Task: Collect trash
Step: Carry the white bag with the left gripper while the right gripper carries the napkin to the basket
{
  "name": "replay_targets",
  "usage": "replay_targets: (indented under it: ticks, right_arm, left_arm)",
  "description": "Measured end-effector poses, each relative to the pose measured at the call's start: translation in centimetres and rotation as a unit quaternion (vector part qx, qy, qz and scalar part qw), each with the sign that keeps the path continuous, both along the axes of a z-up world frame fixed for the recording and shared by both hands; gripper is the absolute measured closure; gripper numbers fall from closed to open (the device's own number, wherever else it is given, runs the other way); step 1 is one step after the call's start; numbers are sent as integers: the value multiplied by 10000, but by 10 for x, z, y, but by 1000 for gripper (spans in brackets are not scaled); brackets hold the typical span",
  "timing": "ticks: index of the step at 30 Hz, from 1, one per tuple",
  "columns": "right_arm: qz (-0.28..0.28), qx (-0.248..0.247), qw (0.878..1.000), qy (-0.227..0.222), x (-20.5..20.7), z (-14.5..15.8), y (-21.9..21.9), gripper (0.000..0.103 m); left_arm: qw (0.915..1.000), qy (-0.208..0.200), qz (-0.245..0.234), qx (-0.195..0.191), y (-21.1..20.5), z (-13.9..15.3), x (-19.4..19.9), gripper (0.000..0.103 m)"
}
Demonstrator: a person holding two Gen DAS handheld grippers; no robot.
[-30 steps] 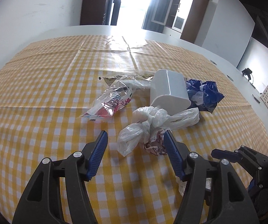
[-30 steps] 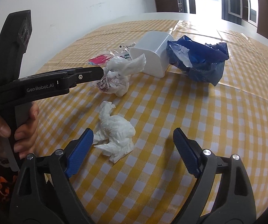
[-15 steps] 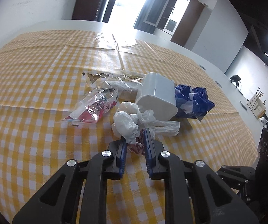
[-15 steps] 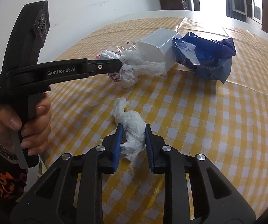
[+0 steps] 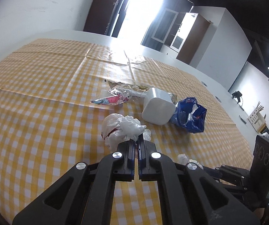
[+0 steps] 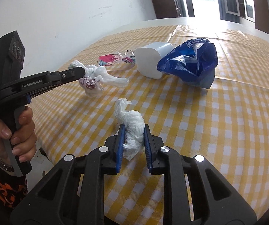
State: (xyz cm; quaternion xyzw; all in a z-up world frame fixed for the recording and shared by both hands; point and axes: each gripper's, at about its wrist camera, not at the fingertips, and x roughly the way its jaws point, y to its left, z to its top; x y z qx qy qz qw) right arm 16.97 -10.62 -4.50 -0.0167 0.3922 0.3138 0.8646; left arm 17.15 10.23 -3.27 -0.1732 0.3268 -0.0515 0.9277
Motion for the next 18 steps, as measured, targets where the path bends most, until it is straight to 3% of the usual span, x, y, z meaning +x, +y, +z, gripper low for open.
replay_targets:
  ticks: [18]
  right_arm:
    - [-75,260,9988,-404,-65,11,-29,85]
  left_arm:
    - [9990,-330,-1,315,-38,13,-91,102]
